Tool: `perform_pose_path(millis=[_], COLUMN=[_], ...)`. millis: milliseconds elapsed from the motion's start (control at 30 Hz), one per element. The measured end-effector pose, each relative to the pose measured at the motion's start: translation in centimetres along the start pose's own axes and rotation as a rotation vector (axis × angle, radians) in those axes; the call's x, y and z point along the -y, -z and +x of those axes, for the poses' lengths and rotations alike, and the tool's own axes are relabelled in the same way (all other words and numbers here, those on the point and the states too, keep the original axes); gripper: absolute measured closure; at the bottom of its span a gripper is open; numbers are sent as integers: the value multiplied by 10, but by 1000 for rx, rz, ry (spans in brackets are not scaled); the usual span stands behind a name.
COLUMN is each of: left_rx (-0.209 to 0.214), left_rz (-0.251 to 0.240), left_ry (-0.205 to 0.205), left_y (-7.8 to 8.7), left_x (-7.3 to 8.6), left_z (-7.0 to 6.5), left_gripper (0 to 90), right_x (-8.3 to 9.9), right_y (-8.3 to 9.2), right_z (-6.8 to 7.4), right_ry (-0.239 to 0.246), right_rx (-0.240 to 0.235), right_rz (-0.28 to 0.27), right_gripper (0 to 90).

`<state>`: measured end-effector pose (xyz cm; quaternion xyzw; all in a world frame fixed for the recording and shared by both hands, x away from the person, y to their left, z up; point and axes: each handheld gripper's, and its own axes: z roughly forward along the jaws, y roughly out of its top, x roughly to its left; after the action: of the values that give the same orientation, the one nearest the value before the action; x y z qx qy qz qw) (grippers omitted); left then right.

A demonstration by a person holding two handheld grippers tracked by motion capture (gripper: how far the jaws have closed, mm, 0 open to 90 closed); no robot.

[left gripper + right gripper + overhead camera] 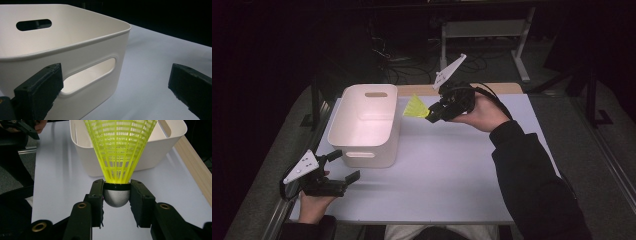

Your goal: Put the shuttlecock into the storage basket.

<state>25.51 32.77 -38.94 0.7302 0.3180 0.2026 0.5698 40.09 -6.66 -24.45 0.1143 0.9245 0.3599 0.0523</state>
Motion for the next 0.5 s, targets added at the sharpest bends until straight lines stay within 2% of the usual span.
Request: perform_pose_path(millis=[500], left_rx=[1], left_rz=[-2], left_ry=[-2], left_y=[1], left_x=[0], left_z=[0], left_gripper=[0], right_x=[-29], right_y=[-14], right_z=[-1], right_ry=[37], right_rx=[-26], right_rz=[4], right_gripper=[631])
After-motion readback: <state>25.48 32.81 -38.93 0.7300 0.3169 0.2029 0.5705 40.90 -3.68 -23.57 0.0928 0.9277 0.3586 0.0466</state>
